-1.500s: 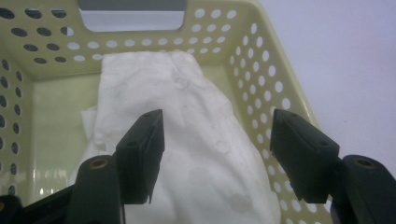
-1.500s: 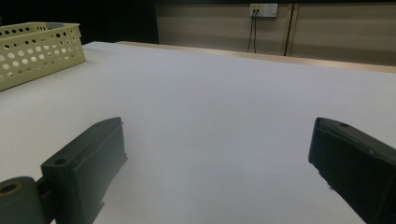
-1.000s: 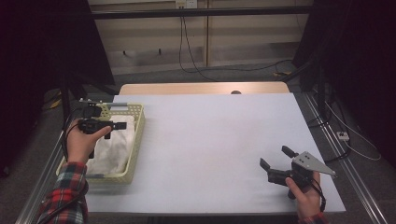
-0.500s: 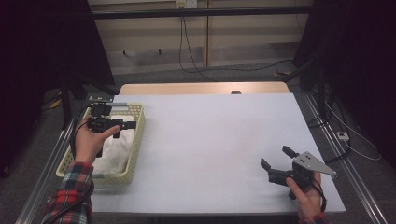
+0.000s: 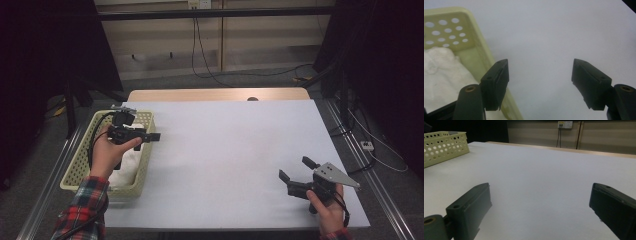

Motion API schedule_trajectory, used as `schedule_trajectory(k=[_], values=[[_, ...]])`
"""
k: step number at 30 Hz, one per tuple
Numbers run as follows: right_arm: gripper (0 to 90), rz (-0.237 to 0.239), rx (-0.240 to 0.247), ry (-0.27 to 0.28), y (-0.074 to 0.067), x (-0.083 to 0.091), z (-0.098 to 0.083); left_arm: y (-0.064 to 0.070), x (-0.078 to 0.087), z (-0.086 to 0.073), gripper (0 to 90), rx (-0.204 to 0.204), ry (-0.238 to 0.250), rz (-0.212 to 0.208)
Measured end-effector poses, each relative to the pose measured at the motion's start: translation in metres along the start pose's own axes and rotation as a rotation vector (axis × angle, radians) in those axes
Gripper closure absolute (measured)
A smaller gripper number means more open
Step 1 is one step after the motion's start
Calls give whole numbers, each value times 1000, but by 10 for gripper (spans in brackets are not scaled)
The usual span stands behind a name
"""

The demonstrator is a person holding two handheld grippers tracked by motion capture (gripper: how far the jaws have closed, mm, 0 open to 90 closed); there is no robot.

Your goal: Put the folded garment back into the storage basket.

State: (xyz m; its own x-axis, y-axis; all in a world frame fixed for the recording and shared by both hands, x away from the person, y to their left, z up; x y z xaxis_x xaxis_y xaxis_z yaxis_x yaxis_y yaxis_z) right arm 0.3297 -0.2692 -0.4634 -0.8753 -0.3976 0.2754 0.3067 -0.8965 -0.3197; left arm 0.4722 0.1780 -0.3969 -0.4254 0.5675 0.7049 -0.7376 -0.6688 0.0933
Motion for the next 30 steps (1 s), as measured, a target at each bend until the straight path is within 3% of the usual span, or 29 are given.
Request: schedule_trajectory(k=[14, 30], values=[[39, 7, -2, -6, -1, -1, -1, 26, -11, 5, 299, -72, -9, -48], [39, 22, 4, -16, -3, -2, -2, 57, -24, 5, 287, -119, -12, -121]])
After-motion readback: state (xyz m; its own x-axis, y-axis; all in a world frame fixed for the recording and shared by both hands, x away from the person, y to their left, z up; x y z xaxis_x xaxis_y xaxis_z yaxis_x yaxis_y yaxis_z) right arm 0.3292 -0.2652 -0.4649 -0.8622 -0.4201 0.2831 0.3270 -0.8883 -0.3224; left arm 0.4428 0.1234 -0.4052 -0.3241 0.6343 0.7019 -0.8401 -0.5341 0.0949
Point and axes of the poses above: each handheld gripper's, and its own axes: x roughly backward along the jaws, z roughly out of its top, y roughly to its right, the point moved 7 cm from there along -x, roughly forward along the jaws, and after that the axes turned 15 degrees about -x, right-handed, at the moved point
